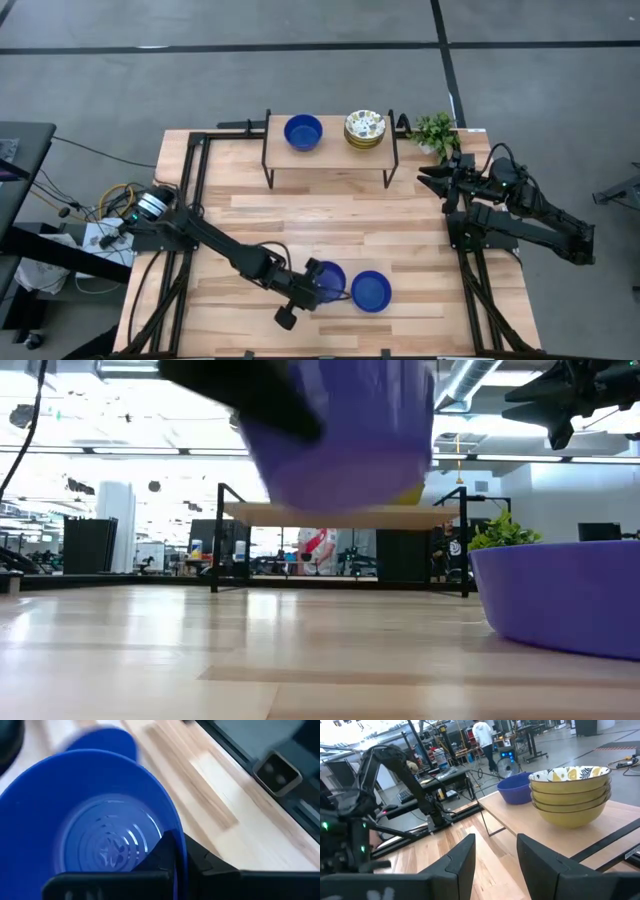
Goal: Pick & Place Mini bowls
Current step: Stack the blue bowl on top of the blue bowl on the shelf
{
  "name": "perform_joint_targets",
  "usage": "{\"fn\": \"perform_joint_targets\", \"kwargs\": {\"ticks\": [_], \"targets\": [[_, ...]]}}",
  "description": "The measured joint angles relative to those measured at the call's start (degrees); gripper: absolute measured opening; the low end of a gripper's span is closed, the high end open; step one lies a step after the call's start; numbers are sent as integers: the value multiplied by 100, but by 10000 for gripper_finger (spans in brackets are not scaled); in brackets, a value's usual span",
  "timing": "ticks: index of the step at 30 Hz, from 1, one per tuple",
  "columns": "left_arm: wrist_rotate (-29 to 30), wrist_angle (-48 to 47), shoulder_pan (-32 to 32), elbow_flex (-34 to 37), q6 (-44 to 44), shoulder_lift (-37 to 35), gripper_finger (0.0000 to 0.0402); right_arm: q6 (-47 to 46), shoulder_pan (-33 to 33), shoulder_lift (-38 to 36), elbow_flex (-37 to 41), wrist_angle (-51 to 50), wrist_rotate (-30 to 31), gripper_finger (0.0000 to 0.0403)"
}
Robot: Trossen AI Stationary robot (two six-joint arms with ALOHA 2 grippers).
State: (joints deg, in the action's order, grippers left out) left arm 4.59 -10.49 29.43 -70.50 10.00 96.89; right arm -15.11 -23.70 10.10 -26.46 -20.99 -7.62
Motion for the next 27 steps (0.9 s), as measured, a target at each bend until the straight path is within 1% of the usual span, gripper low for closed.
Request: {"fn": "perform_joint_targets", "kwargs": {"ticks": [5,17,19,27], "targets": [[677,1,-18,0,-2,-476,6,-1,0,1,0,-1,0,134],[1811,81,-379,0,18,-1343,7,0,0,1,0,0,0,134],[1929,117,-479,0,20,-1478,7,0,0,1,0,0,0,134],[2043,202,-932,0,21,-1905,7,1,0,1,0,0,2,134]]}}
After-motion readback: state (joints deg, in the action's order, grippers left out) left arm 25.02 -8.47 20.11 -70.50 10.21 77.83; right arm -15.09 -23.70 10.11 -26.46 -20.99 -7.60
